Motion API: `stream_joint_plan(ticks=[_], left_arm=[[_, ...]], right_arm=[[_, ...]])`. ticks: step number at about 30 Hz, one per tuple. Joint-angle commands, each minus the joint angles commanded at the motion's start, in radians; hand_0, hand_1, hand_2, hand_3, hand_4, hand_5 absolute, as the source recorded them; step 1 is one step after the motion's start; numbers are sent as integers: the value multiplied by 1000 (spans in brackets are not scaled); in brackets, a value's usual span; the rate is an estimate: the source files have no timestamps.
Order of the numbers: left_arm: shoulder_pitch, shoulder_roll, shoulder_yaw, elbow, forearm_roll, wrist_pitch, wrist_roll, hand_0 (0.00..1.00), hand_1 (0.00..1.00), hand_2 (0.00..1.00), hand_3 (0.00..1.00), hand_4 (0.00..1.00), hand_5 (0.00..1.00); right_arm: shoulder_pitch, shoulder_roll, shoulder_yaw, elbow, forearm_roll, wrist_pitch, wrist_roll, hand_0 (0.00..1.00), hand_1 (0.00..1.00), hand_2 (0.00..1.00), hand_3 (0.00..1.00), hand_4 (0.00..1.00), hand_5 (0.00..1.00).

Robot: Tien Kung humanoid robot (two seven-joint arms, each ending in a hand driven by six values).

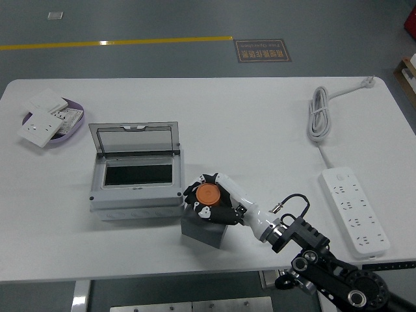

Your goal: Pick up the cylinder from the cube,place it in the box,flap close box

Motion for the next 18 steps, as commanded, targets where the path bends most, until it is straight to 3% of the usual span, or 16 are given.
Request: stream_joint_plan(ticks=[6,11,15,18], left_arm=[[2,-2,-5,0,3,1,1,923,852,854,951,2,2],[5,-3,-16,0,12,3,6,923,852,854,951,2,2],[7,-1,-19,0,16,4,9,923,852,854,951,2,2],[9,0,-22,0,18,4,10,923,852,854,951,2,2]], right_arm=[[22,3,5,12,-5,-9,0,361,404,386,336,17,2],[95,20,-40,20,-21,-30,-27,363,404,388,334,21,2],[175,60,-106,1,-60,-62,-82,365,410,390,325,34,2],[238,113,-151,-29,-118,-97,-142,365,410,390,325,34,2]])
